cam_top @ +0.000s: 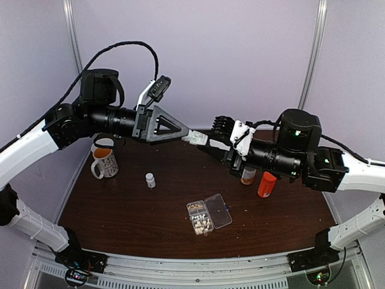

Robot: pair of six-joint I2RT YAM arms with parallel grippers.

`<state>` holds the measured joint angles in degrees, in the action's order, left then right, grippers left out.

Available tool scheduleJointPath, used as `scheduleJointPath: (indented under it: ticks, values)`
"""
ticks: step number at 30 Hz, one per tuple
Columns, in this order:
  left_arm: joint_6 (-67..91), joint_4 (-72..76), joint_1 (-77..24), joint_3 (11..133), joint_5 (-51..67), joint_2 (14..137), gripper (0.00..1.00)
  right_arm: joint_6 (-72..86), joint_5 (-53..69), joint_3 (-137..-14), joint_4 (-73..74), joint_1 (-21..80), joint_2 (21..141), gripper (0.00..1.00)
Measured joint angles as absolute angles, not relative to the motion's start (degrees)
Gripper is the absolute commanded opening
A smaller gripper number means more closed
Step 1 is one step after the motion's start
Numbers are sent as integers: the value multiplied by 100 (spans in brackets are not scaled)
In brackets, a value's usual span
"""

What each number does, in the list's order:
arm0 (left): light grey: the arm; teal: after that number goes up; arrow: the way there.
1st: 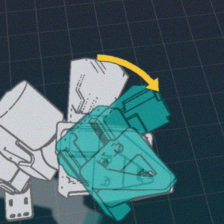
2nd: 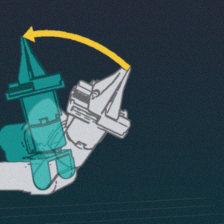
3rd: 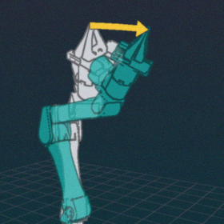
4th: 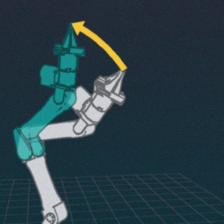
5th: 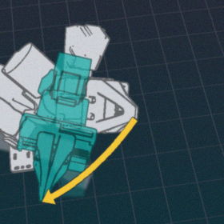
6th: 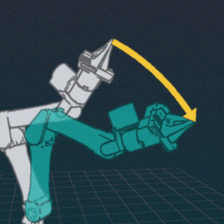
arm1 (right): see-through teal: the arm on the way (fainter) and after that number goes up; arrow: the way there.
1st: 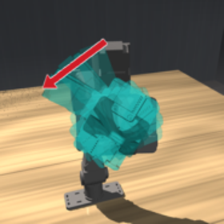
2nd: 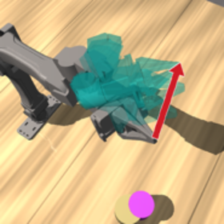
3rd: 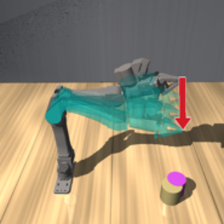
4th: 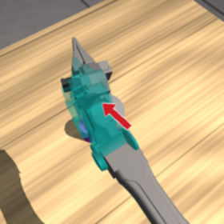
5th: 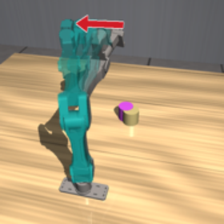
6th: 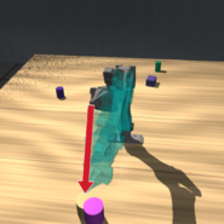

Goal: Sort the pills into containers
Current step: Screw the lid of the pill bottle onto the pill bottle.

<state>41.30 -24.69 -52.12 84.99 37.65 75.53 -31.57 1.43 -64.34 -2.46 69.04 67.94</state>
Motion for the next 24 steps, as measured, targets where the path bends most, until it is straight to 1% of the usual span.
scheduleJointPath:
  ticks: [3, 7, 11, 14, 16, 18, 21, 22, 24]
  values:
    - [4130, -2471, -5212, 8499, 3769, 7590, 63, -3155, 143, -6447, -244, 6904, 6812, 0]
    - [4163, -2473, -5212, 8499, 3778, 7631, 53, -3155, 143, -6458, -246, 6904, 6827, 0]
    - [4163, -2497, -5212, 8499, 3795, 7651, 50, -3155, 143, -6460, -242, 6906, 6853, 0]
    - [4160, -2523, -5212, 8499, 3798, 7651, 45, -3153, 143, -6460, -239, 6910, 6864, 0]
    - [4160, -2552, -5212, 8499, 3798, 7651, 44, -3153, 143, -6460, -239, 6910, 6864, 0]
    - [4152, -2561, -5212, 8499, 3795, 7651, 49, -3153, 145, -6460, -239, 6910, 6864, 0]
    - [4147, -2561, -5212, 8499, 3798, 7651, 49, -3153, 145, -6460, -239, 6910, 6864, 0]
    - [4147, -2563, -5212, 8499, 3798, 7651, 49, -3151, 145, -6460, -239, 6910, 6864, 0]
    - [4147, -2563, -5205, 8499, 3798, 7651, 44, -3151, 145, -6460, -237, 6910, 6864, 0]
